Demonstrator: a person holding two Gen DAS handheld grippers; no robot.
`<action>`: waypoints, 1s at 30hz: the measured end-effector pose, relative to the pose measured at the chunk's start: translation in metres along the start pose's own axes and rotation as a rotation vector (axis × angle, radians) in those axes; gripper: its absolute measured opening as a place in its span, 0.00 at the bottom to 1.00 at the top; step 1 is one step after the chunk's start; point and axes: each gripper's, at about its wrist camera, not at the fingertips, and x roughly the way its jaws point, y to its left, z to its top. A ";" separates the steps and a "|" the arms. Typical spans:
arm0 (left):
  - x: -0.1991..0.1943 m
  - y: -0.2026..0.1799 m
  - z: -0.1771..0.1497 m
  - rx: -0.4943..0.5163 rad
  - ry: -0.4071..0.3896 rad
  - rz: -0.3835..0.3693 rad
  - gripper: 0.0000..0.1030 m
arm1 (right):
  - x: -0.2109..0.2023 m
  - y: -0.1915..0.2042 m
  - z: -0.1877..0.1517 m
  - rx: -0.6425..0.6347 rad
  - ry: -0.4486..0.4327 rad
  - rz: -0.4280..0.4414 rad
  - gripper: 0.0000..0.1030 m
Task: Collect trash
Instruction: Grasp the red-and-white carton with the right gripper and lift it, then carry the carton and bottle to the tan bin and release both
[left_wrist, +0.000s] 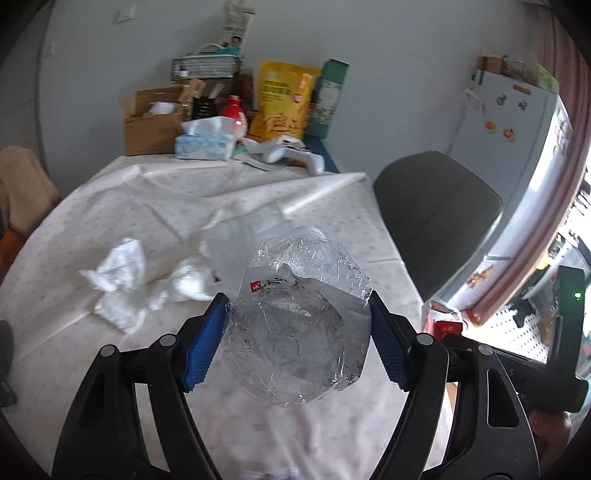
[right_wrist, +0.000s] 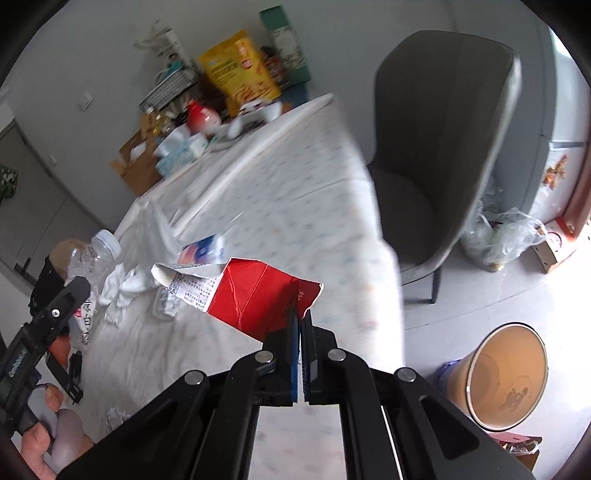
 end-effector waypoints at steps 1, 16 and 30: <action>0.004 -0.008 0.000 0.010 0.007 -0.014 0.72 | -0.006 -0.009 0.000 0.012 -0.011 -0.013 0.03; 0.038 -0.122 -0.006 0.167 0.071 -0.184 0.72 | -0.074 -0.122 -0.011 0.196 -0.105 -0.148 0.03; 0.068 -0.238 -0.041 0.304 0.182 -0.304 0.72 | -0.091 -0.241 -0.048 0.361 -0.090 -0.305 0.03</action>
